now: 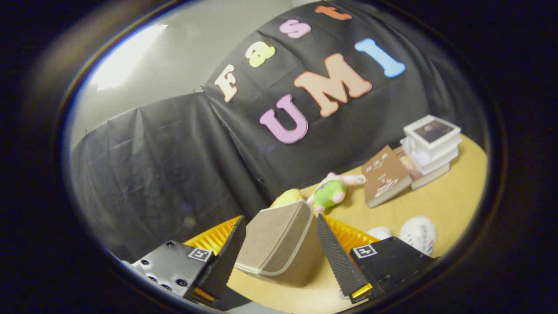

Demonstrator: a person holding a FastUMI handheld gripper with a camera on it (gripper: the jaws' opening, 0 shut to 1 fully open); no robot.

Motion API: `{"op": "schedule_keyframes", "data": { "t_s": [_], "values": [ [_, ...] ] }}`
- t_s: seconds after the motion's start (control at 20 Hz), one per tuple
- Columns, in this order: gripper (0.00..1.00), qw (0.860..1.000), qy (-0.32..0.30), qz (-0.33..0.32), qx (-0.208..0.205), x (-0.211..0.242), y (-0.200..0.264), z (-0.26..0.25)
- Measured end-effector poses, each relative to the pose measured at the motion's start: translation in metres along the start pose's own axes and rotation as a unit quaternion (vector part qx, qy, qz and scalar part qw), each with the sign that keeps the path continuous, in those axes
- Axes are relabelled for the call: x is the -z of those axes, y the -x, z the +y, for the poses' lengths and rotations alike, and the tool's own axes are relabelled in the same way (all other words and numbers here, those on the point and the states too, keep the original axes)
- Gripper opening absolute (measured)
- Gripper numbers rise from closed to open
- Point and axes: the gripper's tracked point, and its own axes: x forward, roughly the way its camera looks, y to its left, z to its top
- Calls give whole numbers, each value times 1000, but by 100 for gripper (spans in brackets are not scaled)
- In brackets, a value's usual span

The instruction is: Open the storage box then place both shoes into the box .Put the left shoe in first, then the right shoe, with the right side of both shoes facing outward in a uniform manner.

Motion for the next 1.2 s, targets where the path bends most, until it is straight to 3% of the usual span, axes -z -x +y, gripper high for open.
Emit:
{"op": "schedule_keyframes", "data": {
  "t_s": [0.15, 0.4, 0.75, 1.2],
  "values": [
    [100, 994, -91, 52, -30, 26, -13, -12],
    [100, 963, -224, 134, -61, 65, -25, -26],
    [100, 924, -303, 206, -114, 102, -37, -3],
    [99, 890, -377, 232, -110, 125, -57, -7]
  ]
}}
